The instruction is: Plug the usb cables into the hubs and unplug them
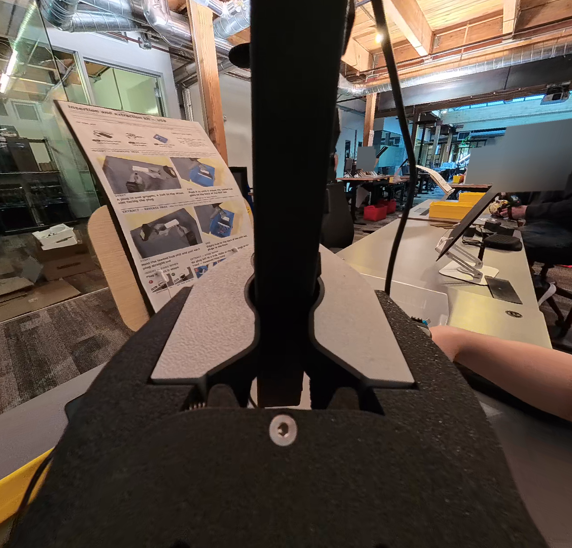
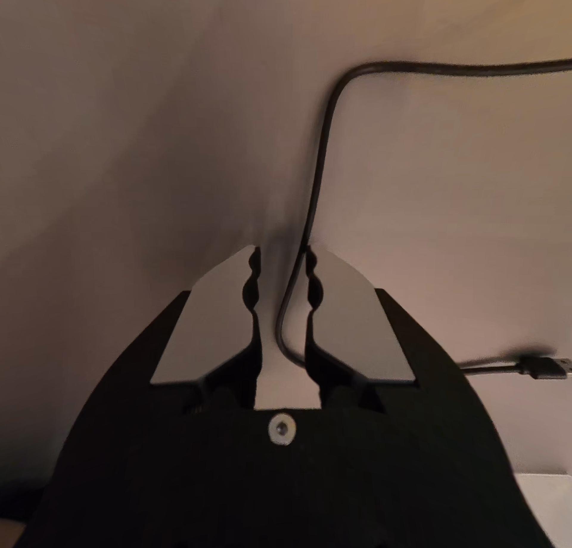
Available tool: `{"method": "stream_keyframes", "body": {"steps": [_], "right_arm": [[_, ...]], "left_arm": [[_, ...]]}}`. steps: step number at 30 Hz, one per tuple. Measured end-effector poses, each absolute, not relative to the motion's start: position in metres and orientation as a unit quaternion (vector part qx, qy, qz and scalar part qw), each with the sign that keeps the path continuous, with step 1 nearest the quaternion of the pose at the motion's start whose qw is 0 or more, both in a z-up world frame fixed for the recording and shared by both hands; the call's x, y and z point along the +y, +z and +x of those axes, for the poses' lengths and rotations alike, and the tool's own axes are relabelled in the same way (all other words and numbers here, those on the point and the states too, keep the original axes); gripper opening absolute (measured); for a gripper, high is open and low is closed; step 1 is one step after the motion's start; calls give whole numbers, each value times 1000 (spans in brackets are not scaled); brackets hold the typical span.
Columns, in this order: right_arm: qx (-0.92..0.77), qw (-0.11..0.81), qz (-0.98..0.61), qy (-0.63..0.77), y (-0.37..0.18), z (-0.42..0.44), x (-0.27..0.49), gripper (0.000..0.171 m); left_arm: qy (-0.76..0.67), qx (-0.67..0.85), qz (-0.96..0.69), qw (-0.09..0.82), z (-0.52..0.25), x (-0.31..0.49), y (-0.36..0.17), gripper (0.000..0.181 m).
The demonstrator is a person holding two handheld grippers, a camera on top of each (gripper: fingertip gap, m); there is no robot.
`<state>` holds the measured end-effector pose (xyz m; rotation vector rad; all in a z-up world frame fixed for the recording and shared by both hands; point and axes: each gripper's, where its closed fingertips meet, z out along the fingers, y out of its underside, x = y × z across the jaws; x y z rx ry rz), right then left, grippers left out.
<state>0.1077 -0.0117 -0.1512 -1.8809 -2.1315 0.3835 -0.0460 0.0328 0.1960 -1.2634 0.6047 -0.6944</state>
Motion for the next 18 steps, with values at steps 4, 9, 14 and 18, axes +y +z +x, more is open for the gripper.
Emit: {"method": "stream_keyframes", "body": {"steps": [4,9,14,18], "right_arm": [[-737,105,-657,115,-160,116,-12,7],[-763,102,-620,153,-140,118,-28,5],[-724,251,-559,316,-31,116,-39,5],[-635,386,-557,372,52,143,-22,5]], "left_arm": [[-320,268,-570,708,-52,33,196,26],[-309,271,-587,698,-53,40,188,28],[-313,286,-612,668,-46,47,174,28],[-321,316,-628,635,-22,49,159,26]]}}
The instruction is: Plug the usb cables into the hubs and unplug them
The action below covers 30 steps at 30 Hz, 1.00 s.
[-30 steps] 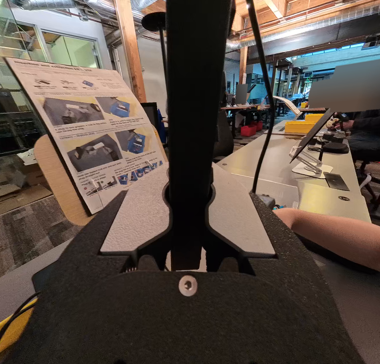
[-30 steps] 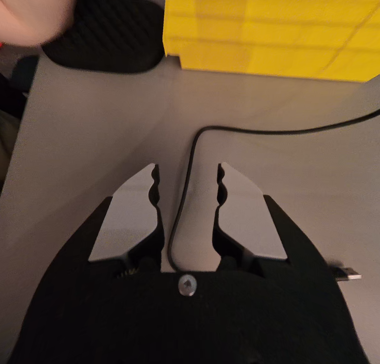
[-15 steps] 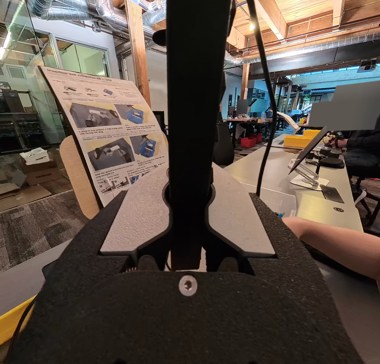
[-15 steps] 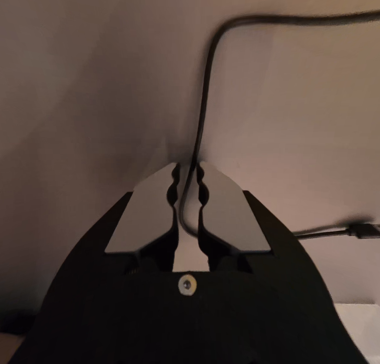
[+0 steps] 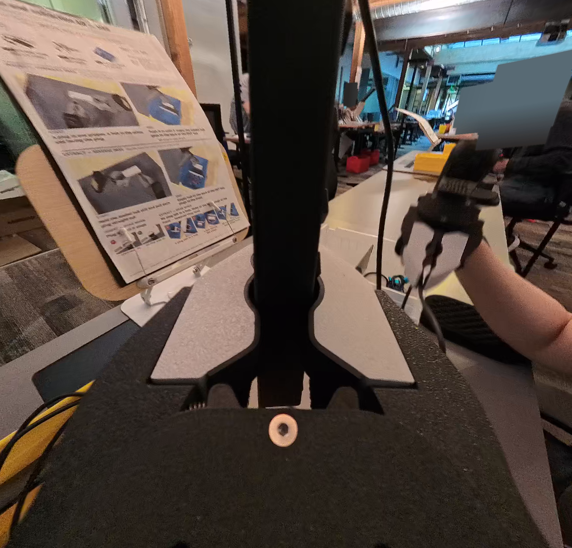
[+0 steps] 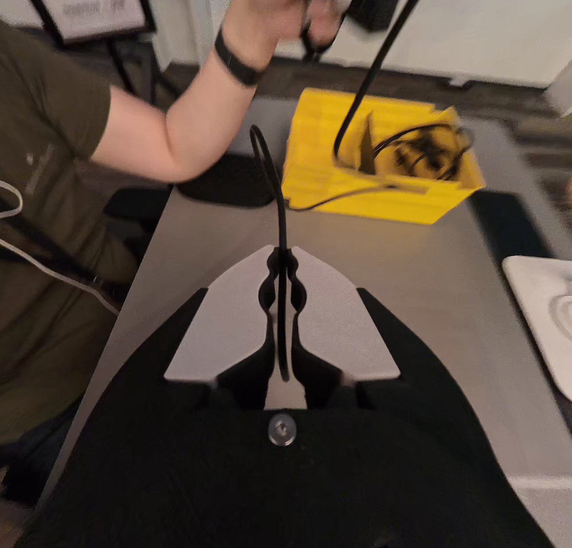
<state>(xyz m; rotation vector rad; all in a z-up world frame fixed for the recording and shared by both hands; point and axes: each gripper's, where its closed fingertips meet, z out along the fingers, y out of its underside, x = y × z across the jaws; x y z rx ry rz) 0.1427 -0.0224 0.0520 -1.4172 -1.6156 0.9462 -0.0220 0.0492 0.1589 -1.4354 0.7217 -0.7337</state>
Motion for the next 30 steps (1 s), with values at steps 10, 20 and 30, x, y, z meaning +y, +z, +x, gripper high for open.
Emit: {"method": "stream_keyframes", "body": {"steps": [10,20,30], "right_arm": [[-524,597,-538,282,179,245,58,5],[-429,492,-743,149,57,370,181,6],[-256,266,-916,159,-64,408,190,6]], "left_arm": [[-320,334,-622,632,37,48,150,26],[-375,325,-585,641,81,57,144,26],[-359,417,-530,645,159,67,265,26]]}}
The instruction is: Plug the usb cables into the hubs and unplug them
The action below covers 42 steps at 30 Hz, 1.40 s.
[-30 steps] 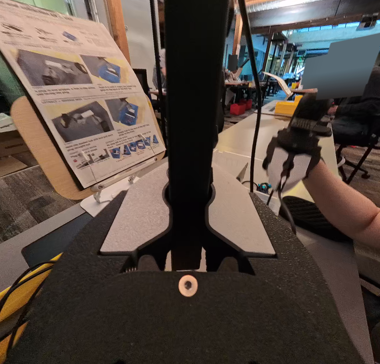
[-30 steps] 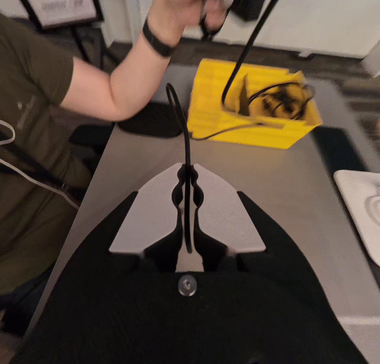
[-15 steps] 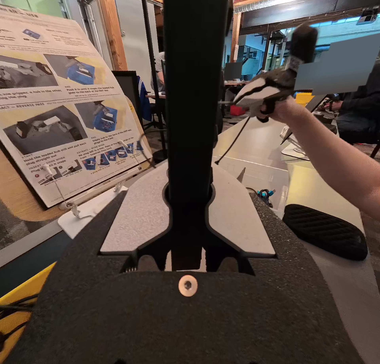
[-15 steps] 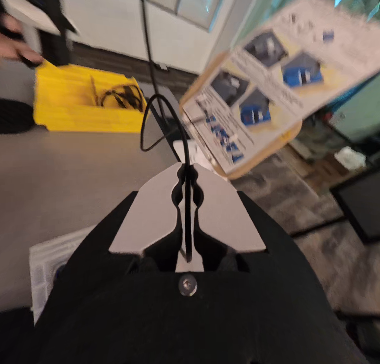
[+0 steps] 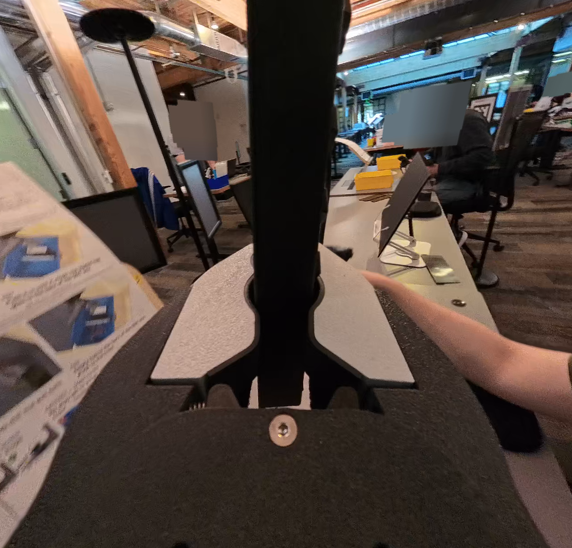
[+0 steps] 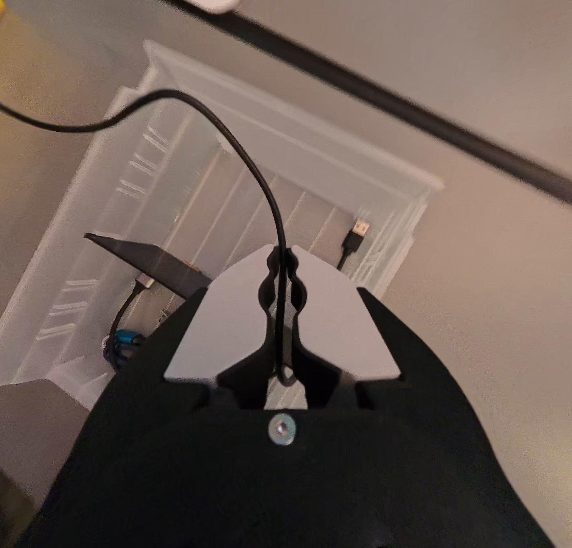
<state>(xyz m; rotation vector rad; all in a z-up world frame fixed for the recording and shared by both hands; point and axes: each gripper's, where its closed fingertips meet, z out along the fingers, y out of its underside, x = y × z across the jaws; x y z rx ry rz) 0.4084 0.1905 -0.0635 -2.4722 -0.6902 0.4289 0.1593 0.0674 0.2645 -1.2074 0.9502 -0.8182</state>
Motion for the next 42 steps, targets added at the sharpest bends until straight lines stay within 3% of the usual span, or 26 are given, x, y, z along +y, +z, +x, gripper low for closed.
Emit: {"method": "stream_keyframes", "body": {"steps": [5,7,12,20,26,30,36,42], "right_arm": [[-190,224,-932,212,-85,396,191,9],[-189,250,-928,201,-76,400,194,24],[-193,331,-890,246,-37,406,187,37],[-212,358,-847,330,-16,426,157,55],[-241,535,-722,367,84,412,144,55],[-266,661,-588,383,157,362,131,67],[-292,764,-520,248,178,335,133,68],[-455,732,-421,283,180,299,64,53]], "left_arm": [[-414,442,-517,605,212,68,331,26],[-405,454,-514,605,231,72,342,26],[-409,459,-527,587,272,92,345,26],[-363,417,-586,593,275,156,336,26],[-387,407,-597,572,261,166,314,26],[-425,411,-589,552,262,155,307,26],[-472,467,-556,500,275,107,302,27],[-449,505,-543,499,291,87,297,27]]}}
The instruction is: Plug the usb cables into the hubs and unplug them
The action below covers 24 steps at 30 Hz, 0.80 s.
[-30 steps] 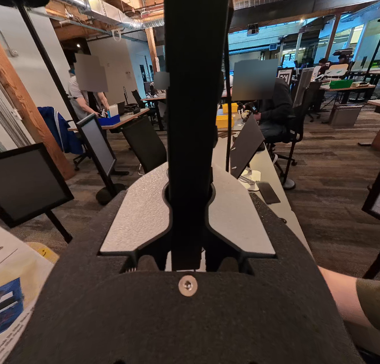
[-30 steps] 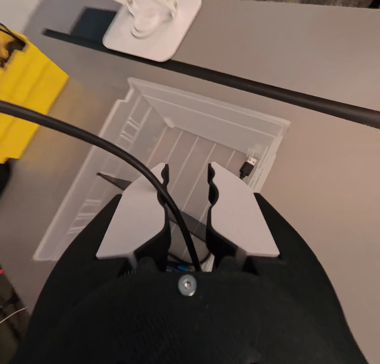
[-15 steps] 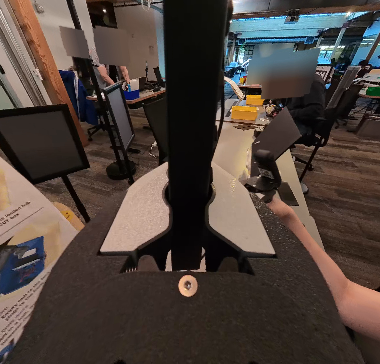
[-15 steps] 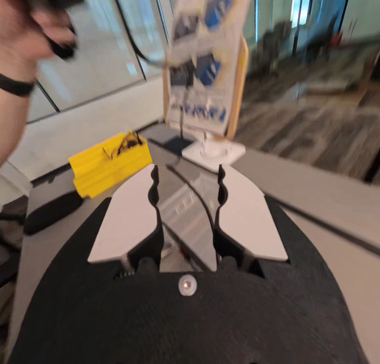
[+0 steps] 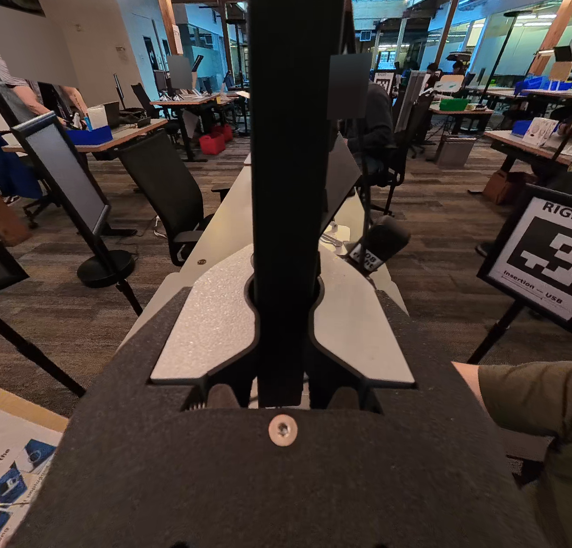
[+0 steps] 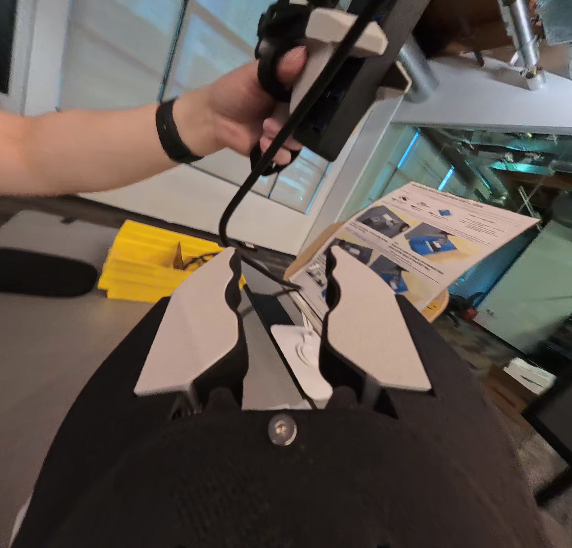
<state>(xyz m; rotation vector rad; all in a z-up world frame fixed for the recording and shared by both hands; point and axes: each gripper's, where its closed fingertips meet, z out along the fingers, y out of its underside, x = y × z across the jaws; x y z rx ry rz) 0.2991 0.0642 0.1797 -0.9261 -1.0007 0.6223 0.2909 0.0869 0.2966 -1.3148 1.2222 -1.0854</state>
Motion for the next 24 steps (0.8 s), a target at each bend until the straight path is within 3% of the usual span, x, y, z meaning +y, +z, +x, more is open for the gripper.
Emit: {"method": "stream_keyframes", "body": {"steps": [4,6,9,13,17,21,22,24], "right_arm": [[-475,707,-400,337,183,315,37,51],[-495,680,-390,375,181,319,23,42],[-458,702,-455,302,171,340,55,38],[-410,694,-513,295,153,370,83,40],[-411,698,-404,425,179,369,48,48],[-473,698,-389,372,176,341,34,61],[-472,707,-393,351,177,338,37,56],[-451,719,-410,333,181,338,48,32]], "left_arm": [[-445,509,-546,494,296,86,296,26],[-435,514,-551,492,298,88,293,27],[-432,512,-554,495,301,90,293,27],[-437,506,-553,497,302,92,295,27],[-439,503,-555,495,304,94,295,27],[-436,509,-556,492,308,93,292,26],[-438,510,-556,489,310,93,291,26],[-436,512,-557,488,312,93,290,27]]}}
